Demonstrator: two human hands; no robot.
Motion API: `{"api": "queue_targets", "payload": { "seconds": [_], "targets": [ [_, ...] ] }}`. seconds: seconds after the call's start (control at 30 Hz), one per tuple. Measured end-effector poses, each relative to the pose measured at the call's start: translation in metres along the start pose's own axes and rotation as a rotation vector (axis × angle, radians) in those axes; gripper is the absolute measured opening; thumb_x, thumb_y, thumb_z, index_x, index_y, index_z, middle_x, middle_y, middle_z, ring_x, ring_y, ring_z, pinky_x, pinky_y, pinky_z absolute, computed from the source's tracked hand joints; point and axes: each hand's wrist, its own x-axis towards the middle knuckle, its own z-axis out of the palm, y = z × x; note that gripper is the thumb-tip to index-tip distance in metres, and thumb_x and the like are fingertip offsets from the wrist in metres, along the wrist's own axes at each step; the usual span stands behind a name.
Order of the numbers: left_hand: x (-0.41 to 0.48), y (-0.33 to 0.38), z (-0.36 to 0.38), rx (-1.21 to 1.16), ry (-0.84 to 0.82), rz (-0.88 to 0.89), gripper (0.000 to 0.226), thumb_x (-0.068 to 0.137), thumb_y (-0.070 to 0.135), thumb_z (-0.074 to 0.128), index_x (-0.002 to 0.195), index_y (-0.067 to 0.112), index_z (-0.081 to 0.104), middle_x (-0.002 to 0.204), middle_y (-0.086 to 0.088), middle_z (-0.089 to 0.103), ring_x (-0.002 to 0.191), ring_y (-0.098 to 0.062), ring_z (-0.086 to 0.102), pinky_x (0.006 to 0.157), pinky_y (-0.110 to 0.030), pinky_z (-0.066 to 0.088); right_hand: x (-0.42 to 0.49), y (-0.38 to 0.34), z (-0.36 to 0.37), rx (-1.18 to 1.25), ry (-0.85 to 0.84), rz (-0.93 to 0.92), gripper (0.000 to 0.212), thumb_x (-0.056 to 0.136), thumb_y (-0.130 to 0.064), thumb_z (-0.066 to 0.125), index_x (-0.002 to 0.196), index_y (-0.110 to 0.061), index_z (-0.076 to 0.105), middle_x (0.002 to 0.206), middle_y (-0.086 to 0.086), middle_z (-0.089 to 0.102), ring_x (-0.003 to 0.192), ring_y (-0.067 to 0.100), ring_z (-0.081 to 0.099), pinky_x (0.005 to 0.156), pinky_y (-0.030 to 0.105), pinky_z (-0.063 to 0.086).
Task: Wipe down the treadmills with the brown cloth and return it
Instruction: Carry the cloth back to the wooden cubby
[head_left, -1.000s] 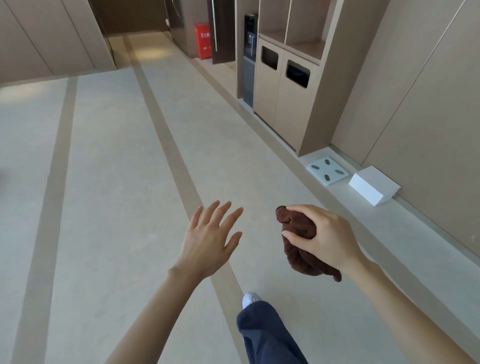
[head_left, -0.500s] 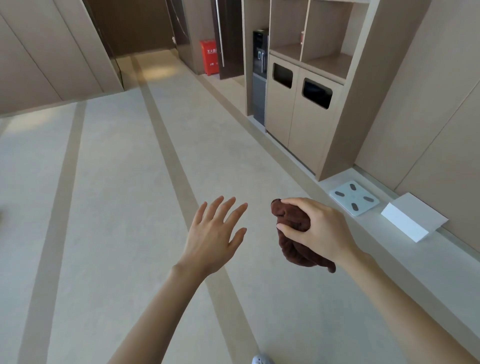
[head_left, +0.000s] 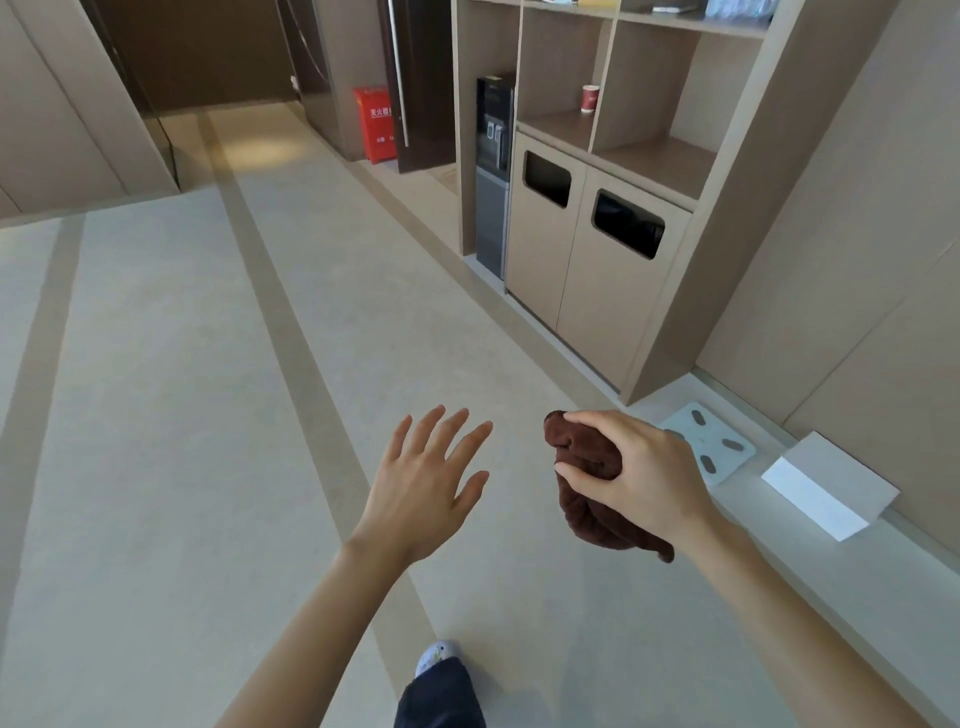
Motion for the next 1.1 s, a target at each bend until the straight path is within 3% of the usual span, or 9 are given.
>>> {"api": "queue_targets", "payload": {
  "seconds": [0.23, 0.37, 0.47, 0.67, 0.8, 0.9, 0.97, 1.1],
  "targets": [
    [0.127, -0.1, -0.033, 0.072, 0.035, 0.11, 0.049, 0.095, 0.045, 0.033, 0.138, 0.024, 0.045, 0.139, -0.005, 0.049, 0.133, -0.03, 0.04, 0.109, -0.049, 0.028, 0.137, -0.006, 0.029, -0.009, 0.116, 0.073, 0.045, 0.072, -0.054, 0.067, 0.112, -0.032, 0.064, 0.104, -0.019, 0.068, 0.092, 0.003, 0.064, 0.075, 0.022, 0.052],
    [0.185, -0.124, -0.027, 0.033, 0.017, 0.148, 0.048, 0.096, 0.045, 0.036, 0.14, 0.025, 0.042, 0.143, -0.005, 0.045, 0.135, -0.03, 0.036, 0.112, -0.049, 0.025, 0.183, 0.009, 0.043, 0.02, 0.143, 0.122, 0.045, 0.073, -0.054, 0.066, 0.112, -0.032, 0.064, 0.106, -0.022, 0.067, 0.094, -0.001, 0.062, 0.078, 0.019, 0.05],
    [0.223, -0.126, -0.015, 0.019, -0.037, 0.198, 0.053, 0.094, 0.047, 0.026, 0.138, 0.025, 0.045, 0.14, -0.005, 0.049, 0.133, -0.03, 0.04, 0.11, -0.05, 0.03, 0.209, 0.029, 0.053, 0.009, 0.137, 0.167, 0.044, 0.073, -0.053, 0.067, 0.112, -0.033, 0.063, 0.106, -0.023, 0.066, 0.094, -0.003, 0.061, 0.079, 0.018, 0.051],
    [0.322, -0.128, 0.017, 0.006, -0.07, 0.239, 0.052, 0.097, 0.051, 0.025, 0.143, 0.03, 0.035, 0.148, -0.001, 0.039, 0.14, -0.027, 0.028, 0.115, -0.047, 0.019, 0.274, 0.095, 0.058, 0.008, 0.135, 0.222, 0.045, 0.073, -0.058, 0.06, 0.113, -0.037, 0.06, 0.106, -0.024, 0.066, 0.097, -0.001, 0.062, 0.08, 0.026, 0.053],
    [0.4, -0.117, 0.024, 0.017, -0.063, 0.245, 0.06, 0.092, 0.053, 0.014, 0.143, 0.029, 0.036, 0.146, -0.001, 0.04, 0.139, -0.027, 0.029, 0.114, -0.046, 0.02, 0.334, 0.149, 0.046, -0.014, 0.161, 0.238, 0.042, 0.073, -0.054, 0.065, 0.112, -0.039, 0.06, 0.106, -0.024, 0.066, 0.096, -0.001, 0.06, 0.078, 0.017, 0.046],
    [0.462, -0.107, 0.026, 0.022, -0.062, 0.256, 0.053, 0.096, 0.052, 0.02, 0.145, 0.031, 0.03, 0.15, 0.0, 0.033, 0.142, -0.026, 0.022, 0.116, -0.044, 0.014, 0.38, 0.187, 0.031, -0.023, 0.145, 0.236, 0.042, 0.074, -0.052, 0.067, 0.113, -0.038, 0.06, 0.108, -0.024, 0.065, 0.097, -0.002, 0.06, 0.078, 0.018, 0.046],
    [0.496, -0.099, 0.026, 0.006, -0.029, 0.237, 0.05, 0.097, 0.048, 0.029, 0.143, 0.029, 0.035, 0.148, -0.002, 0.038, 0.14, -0.028, 0.027, 0.115, -0.047, 0.017, 0.408, 0.21, 0.022, -0.021, 0.13, 0.231, 0.043, 0.074, -0.053, 0.067, 0.113, -0.039, 0.06, 0.108, -0.025, 0.065, 0.097, -0.002, 0.06, 0.078, 0.02, 0.048],
    [0.541, -0.092, 0.031, -0.019, -0.015, 0.221, 0.057, 0.092, 0.049, 0.022, 0.138, 0.024, 0.045, 0.14, -0.006, 0.048, 0.132, -0.032, 0.041, 0.108, -0.052, 0.031, 0.451, 0.253, 0.014, -0.016, 0.131, 0.24, 0.042, 0.074, -0.051, 0.068, 0.113, -0.037, 0.061, 0.109, -0.023, 0.065, 0.098, 0.002, 0.061, 0.079, 0.024, 0.05]
  ]
}}
